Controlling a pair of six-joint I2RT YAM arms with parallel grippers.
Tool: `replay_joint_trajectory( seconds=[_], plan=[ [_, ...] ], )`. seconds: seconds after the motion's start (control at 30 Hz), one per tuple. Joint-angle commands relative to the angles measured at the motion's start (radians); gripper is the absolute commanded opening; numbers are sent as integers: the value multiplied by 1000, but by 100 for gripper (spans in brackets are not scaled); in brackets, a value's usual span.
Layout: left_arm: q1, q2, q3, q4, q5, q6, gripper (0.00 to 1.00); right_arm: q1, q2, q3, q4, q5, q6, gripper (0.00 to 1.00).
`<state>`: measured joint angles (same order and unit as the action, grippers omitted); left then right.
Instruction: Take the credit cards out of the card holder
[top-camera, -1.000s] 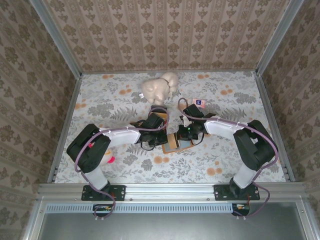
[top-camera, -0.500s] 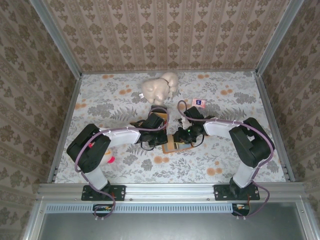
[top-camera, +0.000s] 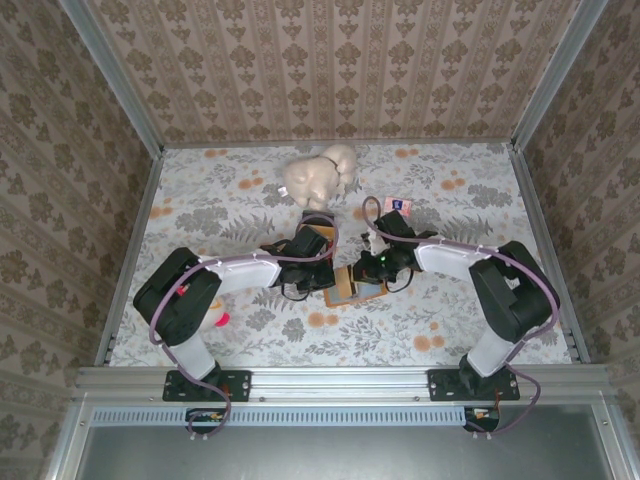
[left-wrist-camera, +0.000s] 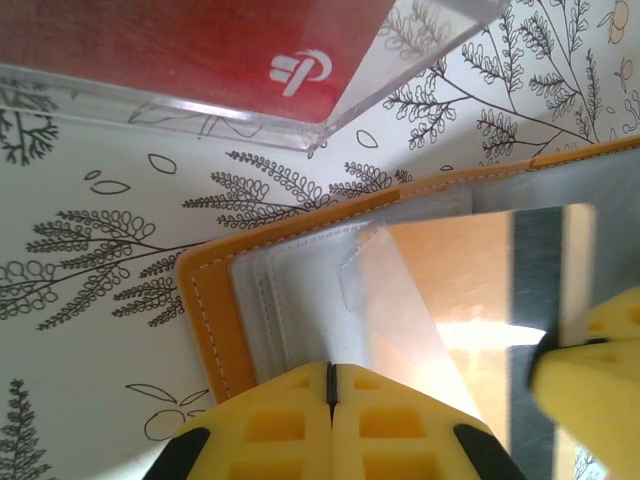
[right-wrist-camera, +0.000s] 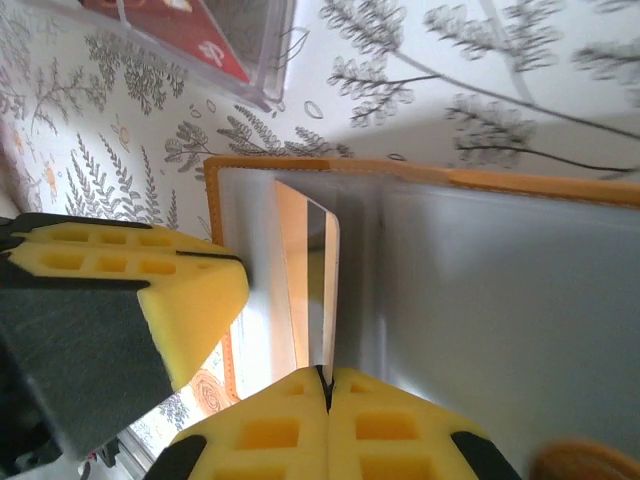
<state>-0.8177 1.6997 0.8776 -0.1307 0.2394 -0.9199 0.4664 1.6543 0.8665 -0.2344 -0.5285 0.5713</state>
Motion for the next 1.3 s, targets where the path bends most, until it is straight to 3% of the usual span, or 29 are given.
replay_joint_trajectory(
  seconds=[0.0, 0.07, 0.3, 0.4, 0.73, 0.97, 1.07, 1.13, 1.27],
  plan=[
    [0, 6, -10, -108, -29, 9, 9, -33, -78, -46, -38, 43, -22, 1],
    [0, -4, 15, -123, -29, 26, 13, -41, -131, -58, -27, 26, -23, 1],
    [3, -99, 137, -144, -58, 92, 44, -104, -302, -106, 52, -85, -6, 0],
    [19, -143, 182, -161, -71, 117, 51, -141, -342, -124, 119, -150, 19, 0],
    [134, -291, 198, -47, 189, 122, 86, -204, -340, -116, 479, -383, 223, 0],
    [164, -314, 176, 110, 318, 42, 87, -204, -237, -47, 663, -485, 374, 0],
    [172, -313, 167, 170, 343, 17, 83, -203, -207, -30, 731, -510, 433, 0],
    [182, -310, 165, 200, 353, 0, 78, -203, -190, -22, 758, -521, 453, 0],
    [212, -304, 163, 219, 364, -5, 58, -203, -159, -13, 818, -532, 482, 0]
  ],
)
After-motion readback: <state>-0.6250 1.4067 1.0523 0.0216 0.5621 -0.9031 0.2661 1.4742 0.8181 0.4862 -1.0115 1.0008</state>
